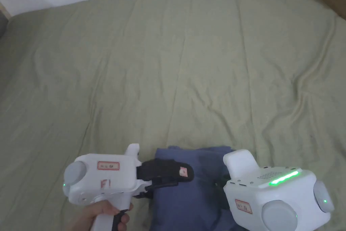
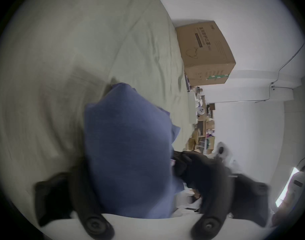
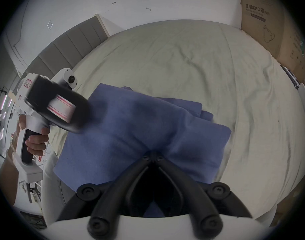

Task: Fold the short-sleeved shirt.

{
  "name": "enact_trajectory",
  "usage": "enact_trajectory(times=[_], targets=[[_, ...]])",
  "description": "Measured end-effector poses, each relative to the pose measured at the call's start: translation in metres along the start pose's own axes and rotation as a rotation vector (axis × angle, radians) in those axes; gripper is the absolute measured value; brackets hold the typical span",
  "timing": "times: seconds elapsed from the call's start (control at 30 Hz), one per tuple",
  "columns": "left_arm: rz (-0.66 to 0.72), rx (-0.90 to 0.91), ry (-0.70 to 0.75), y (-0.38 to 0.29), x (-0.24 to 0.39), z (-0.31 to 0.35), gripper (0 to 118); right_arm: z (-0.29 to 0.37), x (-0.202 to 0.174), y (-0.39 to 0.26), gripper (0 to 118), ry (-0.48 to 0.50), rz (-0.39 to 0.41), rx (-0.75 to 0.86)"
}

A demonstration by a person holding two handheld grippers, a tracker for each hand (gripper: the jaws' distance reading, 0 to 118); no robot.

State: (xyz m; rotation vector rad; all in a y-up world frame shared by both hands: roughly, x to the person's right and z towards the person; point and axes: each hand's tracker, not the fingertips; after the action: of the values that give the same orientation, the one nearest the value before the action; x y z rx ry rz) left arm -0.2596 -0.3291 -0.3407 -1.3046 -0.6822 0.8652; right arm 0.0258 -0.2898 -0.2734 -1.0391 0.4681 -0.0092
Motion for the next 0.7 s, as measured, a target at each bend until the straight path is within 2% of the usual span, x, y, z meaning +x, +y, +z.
enact_trajectory(times=[0.03, 0.07, 0.1, 0.13, 0.17, 0.23, 0.33, 0.5, 0.63, 0.7], targets=[[-0.026, -0.011, 0.108, 0.000, -0.001, -0.002, 32, 0.003, -0.001, 0.000, 0, -0.005, -0.005, 0.003], [0.017, -0.008, 0.052, 0.000, -0.007, -0.001, 28, 0.009, -0.002, 0.000, 0, -0.021, -0.019, 0.026], [0.085, 0.003, -0.039, -0.001, -0.013, 0.005, 28, 0.019, -0.006, -0.002, 0, -0.072, -0.043, 0.121], [0.083, 0.024, -0.049, -0.002, -0.015, 0.011, 28, 0.034, -0.011, -0.004, 0, -0.129, -0.038, 0.248], [0.058, 0.028, -0.023, -0.005, -0.009, 0.015, 28, 0.047, -0.016, -0.003, 0, -0.141, -0.029, 0.319], [-0.024, 0.051, 0.037, -0.009, 0.002, 0.029, 28, 0.072, -0.025, 0.003, 0, -0.167, -0.062, 0.441], [-0.060, 0.073, 0.082, -0.014, 0.012, 0.063, 28, 0.102, -0.041, 0.017, 0, -0.196, -0.062, 0.572], [-0.053, 0.160, 0.236, -0.006, -0.016, 0.149, 28, 0.130, -0.074, 0.035, 0, -0.248, -0.058, 0.741], [-0.017, 0.248, 0.417, 0.000, -0.032, 0.225, 28, 0.126, -0.108, 0.049, 0, -0.285, 0.054, 0.805], [-0.016, 0.267, 0.511, 0.007, -0.042, 0.257, 28, 0.118, -0.119, 0.055, 0, -0.278, 0.068, 0.797]])
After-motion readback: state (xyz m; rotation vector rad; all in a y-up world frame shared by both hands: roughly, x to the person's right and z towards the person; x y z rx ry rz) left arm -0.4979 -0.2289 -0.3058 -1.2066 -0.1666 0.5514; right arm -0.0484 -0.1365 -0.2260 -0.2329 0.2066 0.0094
